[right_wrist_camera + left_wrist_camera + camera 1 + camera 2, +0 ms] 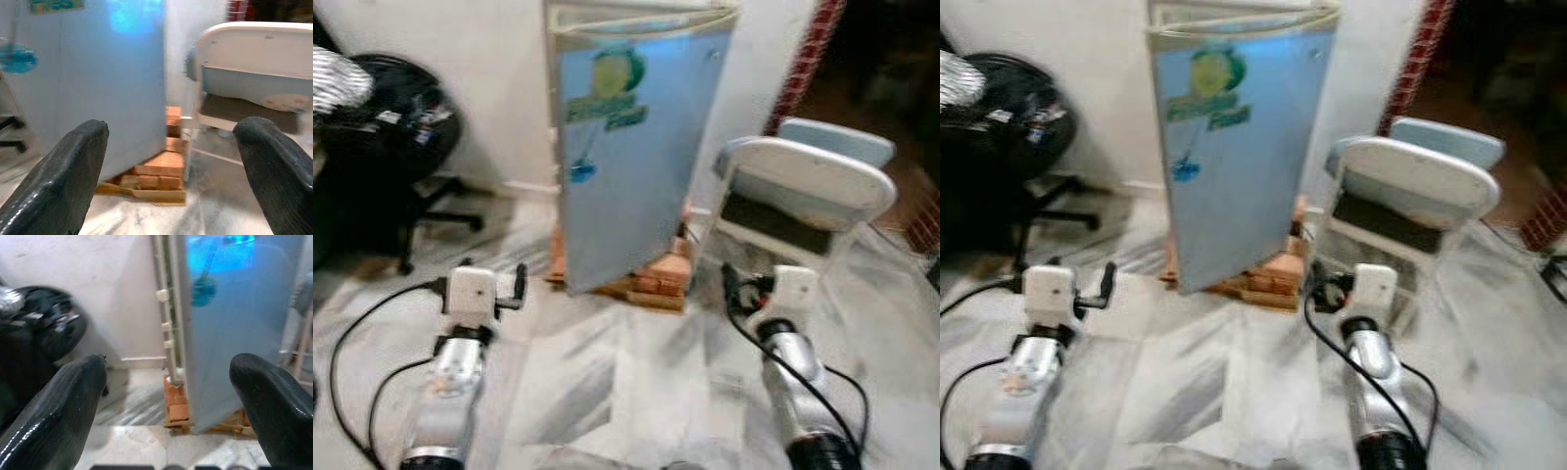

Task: Restocking fridge

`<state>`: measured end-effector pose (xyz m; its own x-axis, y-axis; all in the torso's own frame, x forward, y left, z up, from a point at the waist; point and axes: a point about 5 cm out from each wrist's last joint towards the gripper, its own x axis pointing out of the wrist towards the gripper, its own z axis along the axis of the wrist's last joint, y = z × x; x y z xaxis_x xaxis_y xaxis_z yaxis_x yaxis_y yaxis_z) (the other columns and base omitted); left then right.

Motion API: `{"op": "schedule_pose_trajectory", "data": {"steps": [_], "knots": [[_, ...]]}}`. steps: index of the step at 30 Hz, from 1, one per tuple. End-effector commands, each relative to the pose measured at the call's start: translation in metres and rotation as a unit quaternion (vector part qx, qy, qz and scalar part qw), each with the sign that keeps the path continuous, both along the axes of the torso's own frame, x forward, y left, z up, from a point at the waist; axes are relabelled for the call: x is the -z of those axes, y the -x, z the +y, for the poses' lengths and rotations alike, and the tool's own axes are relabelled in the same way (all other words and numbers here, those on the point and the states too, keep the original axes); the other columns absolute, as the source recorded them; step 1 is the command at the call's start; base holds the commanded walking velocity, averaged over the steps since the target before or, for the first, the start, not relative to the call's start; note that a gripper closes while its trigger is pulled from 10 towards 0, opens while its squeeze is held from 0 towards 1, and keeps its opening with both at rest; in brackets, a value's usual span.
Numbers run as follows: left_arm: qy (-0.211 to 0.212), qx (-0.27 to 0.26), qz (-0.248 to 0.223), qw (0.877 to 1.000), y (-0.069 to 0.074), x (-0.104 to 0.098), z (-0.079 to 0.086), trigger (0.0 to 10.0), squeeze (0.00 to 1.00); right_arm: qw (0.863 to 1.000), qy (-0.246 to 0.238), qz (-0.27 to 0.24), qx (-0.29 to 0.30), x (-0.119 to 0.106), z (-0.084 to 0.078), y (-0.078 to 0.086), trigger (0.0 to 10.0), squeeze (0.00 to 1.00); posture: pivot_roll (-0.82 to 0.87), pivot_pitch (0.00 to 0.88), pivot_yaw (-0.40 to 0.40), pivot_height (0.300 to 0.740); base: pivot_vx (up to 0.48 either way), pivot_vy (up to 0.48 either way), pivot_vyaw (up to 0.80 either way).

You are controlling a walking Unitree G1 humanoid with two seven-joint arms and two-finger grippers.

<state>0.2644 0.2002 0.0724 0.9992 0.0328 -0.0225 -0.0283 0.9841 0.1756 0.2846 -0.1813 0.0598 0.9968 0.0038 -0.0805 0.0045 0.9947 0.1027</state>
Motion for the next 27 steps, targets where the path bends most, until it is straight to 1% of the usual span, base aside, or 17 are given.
{"op": "schedule_pose_trajectory", "data": {"steps": [1,6,18,21,27], "knots": [[0.009,0.015,-0.009,1.000,-0.005,-0.005,-0.010,10.0,0.00,1.000,0.006,-0.005,0.012,-0.004,-0.009,-0.002,10.0,0.00,0.02,0.000,-0.019,0.740,0.000,0.480,-0.80],[0.008,0.024,-0.006,1.000,-0.005,-0.003,-0.013,10.0,0.00,1.000,0.006,-0.010,0.016,-0.006,-0.009,-0.005,10.0,0.00,0.02,0.000,-0.014,0.740,0.000,0.480,-0.80],[0.006,0.025,-0.010,1.000,-0.008,-0.006,-0.010,10.0,0.00,1.000,0.014,-0.017,0.018,-0.009,-0.011,-0.006,10.0,0.00,0.02,0.000,-0.009,0.740,0.000,0.480,-0.80],[0.007,0.019,-0.002,1.000,-0.003,-0.002,-0.008,10.0,0.00,0.999,0.017,-0.020,0.021,-0.010,-0.012,-0.005,10.0,0.00,0.01,0.000,-0.008,0.740,0.000,0.480,-0.80],[0.003,0.021,0.010,1.000,0.005,0.005,-0.008,10.0,0.00,0.999,0.019,-0.013,0.025,-0.006,-0.015,-0.001,10.0,0.00,0.03,0.000,-0.019,0.740,0.000,0.480,-0.80]]}}
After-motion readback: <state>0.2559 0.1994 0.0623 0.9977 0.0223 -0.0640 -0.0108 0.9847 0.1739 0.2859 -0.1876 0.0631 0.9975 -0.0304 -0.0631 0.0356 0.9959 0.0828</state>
